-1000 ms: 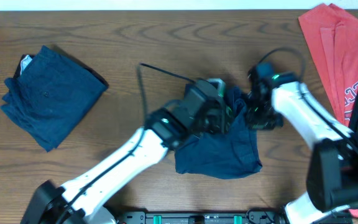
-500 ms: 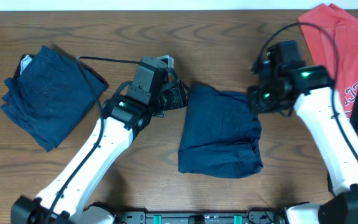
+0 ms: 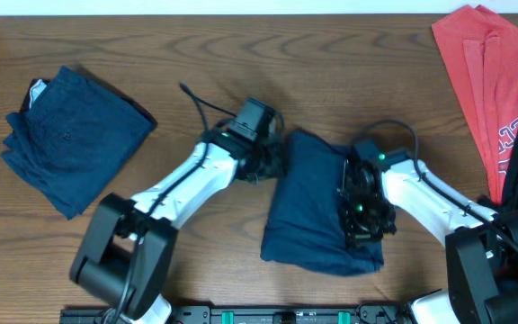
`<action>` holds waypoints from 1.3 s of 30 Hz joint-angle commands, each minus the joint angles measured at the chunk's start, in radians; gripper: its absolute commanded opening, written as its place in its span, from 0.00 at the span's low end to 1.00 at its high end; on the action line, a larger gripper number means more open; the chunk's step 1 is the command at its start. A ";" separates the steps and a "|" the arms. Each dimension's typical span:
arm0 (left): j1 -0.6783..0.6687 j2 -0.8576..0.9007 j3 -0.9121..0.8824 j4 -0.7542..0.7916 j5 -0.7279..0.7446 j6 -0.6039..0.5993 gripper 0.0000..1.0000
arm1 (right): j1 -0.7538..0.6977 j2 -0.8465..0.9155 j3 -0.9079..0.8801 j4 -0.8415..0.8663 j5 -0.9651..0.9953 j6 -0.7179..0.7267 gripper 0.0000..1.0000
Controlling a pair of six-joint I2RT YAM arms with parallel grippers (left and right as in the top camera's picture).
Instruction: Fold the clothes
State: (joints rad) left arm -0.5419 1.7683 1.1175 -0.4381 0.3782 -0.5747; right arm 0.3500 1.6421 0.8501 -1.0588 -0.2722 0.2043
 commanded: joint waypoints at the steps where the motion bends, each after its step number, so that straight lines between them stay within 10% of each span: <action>1: -0.045 0.033 0.003 -0.033 0.032 0.014 0.45 | -0.002 0.001 -0.071 0.053 0.011 0.081 0.17; 15: -0.061 0.021 0.003 -0.329 0.001 -0.035 0.32 | -0.220 0.000 -0.044 0.220 0.069 0.175 0.23; 19: -0.026 -0.036 0.012 -0.201 -0.032 0.013 0.36 | -0.251 -0.001 -0.004 0.187 0.079 0.157 0.26; 22: 0.010 -0.078 0.012 0.002 -0.040 0.080 0.58 | -0.256 -0.001 0.035 0.188 0.113 0.157 0.29; 30: 0.044 -0.042 0.012 0.407 -0.208 0.127 0.58 | -0.234 -0.018 0.225 0.009 0.080 0.147 0.31; 39: 0.041 0.091 0.012 0.432 -0.114 0.130 0.44 | -0.153 -0.069 0.230 -0.074 -0.047 0.154 0.34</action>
State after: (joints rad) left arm -0.4995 1.8183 1.1263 -0.0029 0.2150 -0.4641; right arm 0.1650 1.5864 1.0893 -1.1301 -0.2665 0.3561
